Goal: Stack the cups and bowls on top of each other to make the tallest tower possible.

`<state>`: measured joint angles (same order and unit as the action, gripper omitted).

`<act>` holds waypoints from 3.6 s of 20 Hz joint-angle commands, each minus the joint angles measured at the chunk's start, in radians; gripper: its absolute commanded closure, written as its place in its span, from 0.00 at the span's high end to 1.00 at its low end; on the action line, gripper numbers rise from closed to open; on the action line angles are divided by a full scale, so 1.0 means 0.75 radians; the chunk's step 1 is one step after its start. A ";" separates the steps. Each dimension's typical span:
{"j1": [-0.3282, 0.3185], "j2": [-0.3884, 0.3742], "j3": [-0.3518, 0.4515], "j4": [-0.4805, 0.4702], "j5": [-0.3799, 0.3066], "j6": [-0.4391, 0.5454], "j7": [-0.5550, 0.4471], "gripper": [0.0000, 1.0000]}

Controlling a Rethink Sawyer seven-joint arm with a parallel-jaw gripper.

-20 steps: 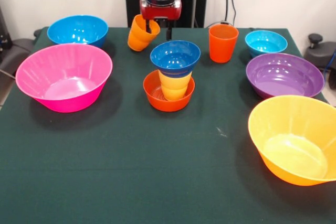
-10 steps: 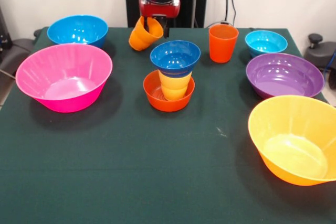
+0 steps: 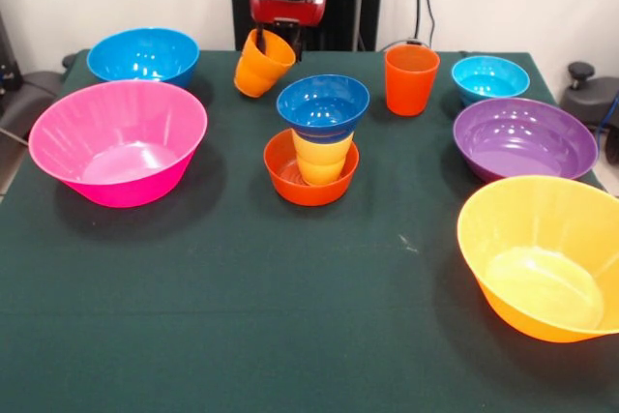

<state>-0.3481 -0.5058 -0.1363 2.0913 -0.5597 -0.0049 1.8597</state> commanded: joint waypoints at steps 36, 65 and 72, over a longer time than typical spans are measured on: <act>-0.095 -0.153 0.211 -0.034 0.019 0.213 0.003 0.00; 0.047 -0.502 0.458 -0.381 0.427 0.970 0.018 0.00; 0.054 -0.402 0.446 -0.468 0.401 0.963 0.018 0.00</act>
<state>-0.3254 -0.8978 0.1164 1.8323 -0.2542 0.6844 1.8597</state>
